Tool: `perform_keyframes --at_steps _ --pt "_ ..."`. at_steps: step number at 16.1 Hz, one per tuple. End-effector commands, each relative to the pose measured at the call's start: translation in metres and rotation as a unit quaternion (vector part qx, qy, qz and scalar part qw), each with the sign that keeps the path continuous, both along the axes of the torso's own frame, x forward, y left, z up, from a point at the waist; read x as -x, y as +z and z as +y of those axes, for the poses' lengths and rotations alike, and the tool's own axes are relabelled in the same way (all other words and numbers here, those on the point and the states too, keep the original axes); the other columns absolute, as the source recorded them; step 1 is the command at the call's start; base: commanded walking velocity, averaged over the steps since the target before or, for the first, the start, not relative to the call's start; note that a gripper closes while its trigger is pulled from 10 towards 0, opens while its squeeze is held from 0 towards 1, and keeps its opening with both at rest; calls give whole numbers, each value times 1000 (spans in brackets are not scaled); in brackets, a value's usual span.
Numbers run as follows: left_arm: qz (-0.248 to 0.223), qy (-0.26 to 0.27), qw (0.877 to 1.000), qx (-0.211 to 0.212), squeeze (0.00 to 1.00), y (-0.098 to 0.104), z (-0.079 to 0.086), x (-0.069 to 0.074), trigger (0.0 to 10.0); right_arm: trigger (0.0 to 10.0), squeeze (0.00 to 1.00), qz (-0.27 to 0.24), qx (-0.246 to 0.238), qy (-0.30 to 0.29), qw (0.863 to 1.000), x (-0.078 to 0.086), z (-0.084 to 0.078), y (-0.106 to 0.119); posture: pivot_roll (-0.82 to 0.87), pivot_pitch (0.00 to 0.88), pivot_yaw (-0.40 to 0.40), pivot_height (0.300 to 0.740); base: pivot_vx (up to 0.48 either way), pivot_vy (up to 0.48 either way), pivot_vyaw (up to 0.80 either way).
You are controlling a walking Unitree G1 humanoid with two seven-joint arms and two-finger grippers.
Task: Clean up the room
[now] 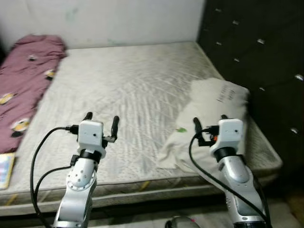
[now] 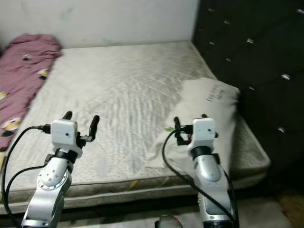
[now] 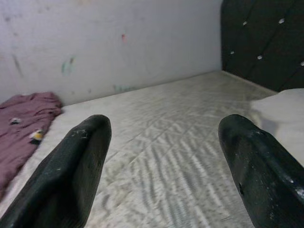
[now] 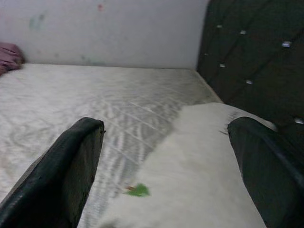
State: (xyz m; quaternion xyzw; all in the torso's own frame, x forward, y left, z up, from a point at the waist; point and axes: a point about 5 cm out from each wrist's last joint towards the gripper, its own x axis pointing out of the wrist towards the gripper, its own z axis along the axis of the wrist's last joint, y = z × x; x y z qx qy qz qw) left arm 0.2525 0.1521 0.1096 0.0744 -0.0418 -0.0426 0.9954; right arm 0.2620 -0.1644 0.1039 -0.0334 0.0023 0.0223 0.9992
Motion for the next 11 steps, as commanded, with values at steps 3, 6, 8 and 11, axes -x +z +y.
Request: perform_keyframes --at_steps 3,6,8,11 --pt "3 0 1000 -1 0 -1 1 0 10000 10000 0 0 1 6 1000 -1 2 0 -102 0 24 740 0 -355 0" --pt "3 1 1000 1 0 -1 0 0 10000 10000 0 -1 7 12 1000 -1 2 1 -103 0 20 740 0 -364 0" --pt "3 1 1000 1 0 -1 0 0 10000 10000 0 -2 11 14 1000 -1 3 1 -105 0 20 740 0 -362 0" --pt "2 0 1000 1 0 -1 0 0 10000 10000 0 -3 11 15 1000 -1 3 1 -105 0 19 740 0 -361 0"
